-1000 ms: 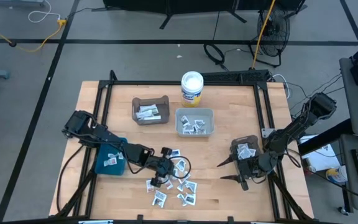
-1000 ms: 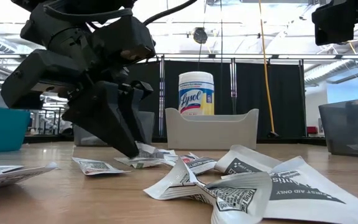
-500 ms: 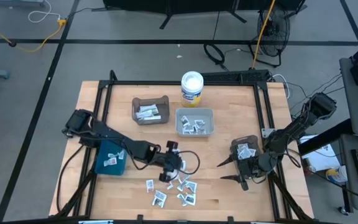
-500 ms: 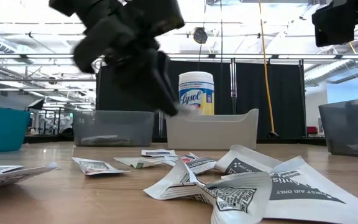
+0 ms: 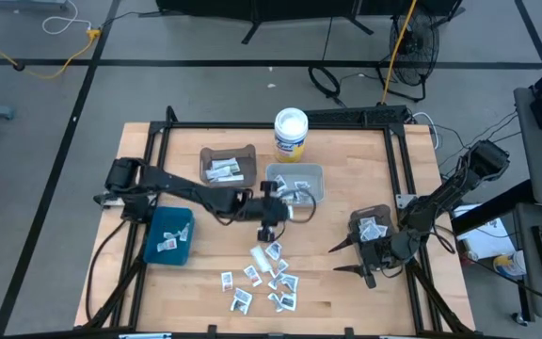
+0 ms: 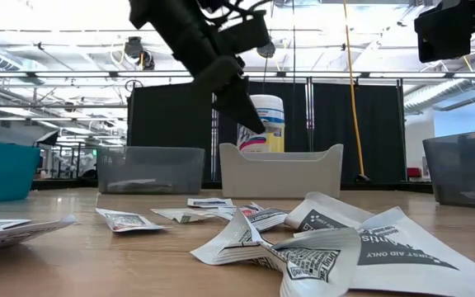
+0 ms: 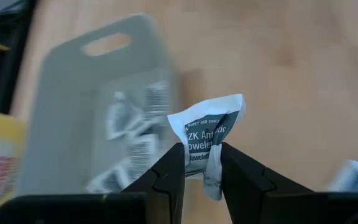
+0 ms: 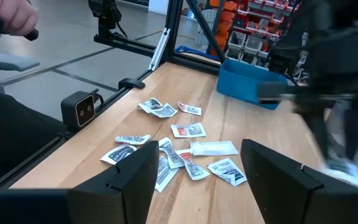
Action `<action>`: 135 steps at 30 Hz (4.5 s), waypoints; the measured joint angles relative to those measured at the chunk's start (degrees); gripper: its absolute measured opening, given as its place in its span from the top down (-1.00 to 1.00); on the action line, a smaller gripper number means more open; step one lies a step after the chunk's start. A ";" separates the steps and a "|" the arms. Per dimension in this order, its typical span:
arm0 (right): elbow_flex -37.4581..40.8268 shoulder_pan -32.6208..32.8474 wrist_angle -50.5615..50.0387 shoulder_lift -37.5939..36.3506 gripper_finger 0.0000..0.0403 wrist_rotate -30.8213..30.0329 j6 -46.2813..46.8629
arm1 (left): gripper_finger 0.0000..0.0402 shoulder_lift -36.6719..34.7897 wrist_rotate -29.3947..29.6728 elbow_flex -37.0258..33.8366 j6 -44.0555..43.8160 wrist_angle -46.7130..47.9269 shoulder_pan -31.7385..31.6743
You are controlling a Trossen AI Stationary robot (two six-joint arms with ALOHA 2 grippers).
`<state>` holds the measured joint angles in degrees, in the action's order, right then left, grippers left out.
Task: Pick & Place First Aid Supplies
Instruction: Put the gray towelette pack into the gray bin, then put the orange ointment pack into the blue bin
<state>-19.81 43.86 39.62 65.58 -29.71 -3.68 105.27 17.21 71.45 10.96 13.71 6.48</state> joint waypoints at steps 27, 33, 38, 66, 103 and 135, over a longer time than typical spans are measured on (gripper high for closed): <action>0.00 -0.01 -1.36 0.00 -0.09 0.00 -0.15 | 0.53 0.00 -2.32 0.54 0.44 -3.27 -12.31; 0.00 0.00 -1.36 0.00 -0.10 0.00 -0.20 | 0.53 0.00 -2.32 0.54 0.35 -3.18 -12.31; 0.00 -0.01 -1.36 0.00 -0.09 0.00 -0.20 | 0.42 0.00 -2.32 0.54 0.64 -2.88 -12.26; -0.02 -0.02 -2.60 0.02 -0.05 -0.21 -0.48 | 0.20 -9.91 -12.94 8.54 -9.47 30.62 -2.94; -0.02 -0.06 -1.29 0.02 -0.05 -0.20 0.07 | 0.30 -6.61 -6.46 -9.39 -48.21 7.10 33.14; -0.02 -0.07 -1.73 0.02 -0.05 -0.19 3.02 | 0.35 2.07 -5.68 -9.32 -51.15 9.66 34.82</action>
<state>-19.84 43.79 37.89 65.60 -29.90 -0.67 107.34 11.54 62.13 -40.19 23.37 41.30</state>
